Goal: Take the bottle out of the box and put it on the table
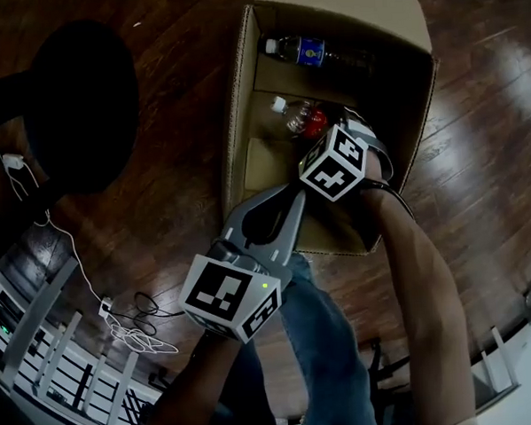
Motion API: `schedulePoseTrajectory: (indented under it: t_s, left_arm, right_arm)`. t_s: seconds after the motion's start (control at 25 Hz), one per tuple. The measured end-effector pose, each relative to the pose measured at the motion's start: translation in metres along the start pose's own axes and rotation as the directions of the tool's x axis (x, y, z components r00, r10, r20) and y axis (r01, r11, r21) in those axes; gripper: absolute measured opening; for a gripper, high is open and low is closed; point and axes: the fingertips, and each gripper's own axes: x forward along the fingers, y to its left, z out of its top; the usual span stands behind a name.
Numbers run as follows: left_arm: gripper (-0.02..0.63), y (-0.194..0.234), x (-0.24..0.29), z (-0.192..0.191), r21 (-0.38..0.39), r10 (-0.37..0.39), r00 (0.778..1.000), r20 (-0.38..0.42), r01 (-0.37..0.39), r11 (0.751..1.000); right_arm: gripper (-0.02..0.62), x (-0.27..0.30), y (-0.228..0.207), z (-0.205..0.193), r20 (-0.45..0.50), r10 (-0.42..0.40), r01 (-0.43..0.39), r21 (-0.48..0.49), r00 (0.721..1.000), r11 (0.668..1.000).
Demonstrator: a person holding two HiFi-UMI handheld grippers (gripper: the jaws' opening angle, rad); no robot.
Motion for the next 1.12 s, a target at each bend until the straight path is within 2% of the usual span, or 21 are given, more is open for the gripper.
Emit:
schedulePoseTrajectory:
  t_s: [0.16,0.32,0.44,0.52,0.68,0.88,1.12]
  left_arm:
    - [-0.002,-0.015,-0.022,0.010,0.004,0.016,1.000,-0.017,-0.016,1.000]
    - [-0.002,-0.043,-0.045,0.042,0.006,-0.002,1.000,-0.003,0.002,1.000]
    - [-0.002,-0.060,-0.062,0.067,0.047,-0.009,1.000,0.004,0.009,0.999]
    - [-0.002,-0.068,-0.077,0.086,0.076,-0.009,1.000,0.021,0.007,0.997]
    - [-0.003,-0.091,-0.112,0.119,0.087,-0.008,0.998,0.063,0.002,0.996]
    - [-0.003,-0.132,-0.149,0.144,0.136,-0.056,0.995,0.083,0.044,0.990]
    - [-0.003,-0.176,-0.213,0.204,0.152,-0.093,0.978,0.186,0.064,0.986]
  right_arm:
    - [0.293,-0.046,-0.005,0.015,0.071,-0.046,0.036,0.138,0.996,0.990]
    - [0.295,-0.099,-0.009,0.033,0.120,-0.074,0.048,0.202,0.990,0.978]
    - [0.295,-0.141,-0.018,0.047,0.156,-0.117,0.073,0.262,0.981,0.962]
    - [0.295,-0.172,-0.022,0.062,0.188,-0.145,0.088,0.284,0.971,0.955]
    - [0.296,-0.236,-0.016,0.087,0.250,-0.179,0.092,0.324,0.952,0.942]
    - [0.296,-0.311,-0.008,0.109,0.306,-0.233,0.118,0.352,0.923,0.929]
    - [0.296,-0.422,0.008,0.147,0.378,-0.304,0.145,0.394,0.874,0.908]
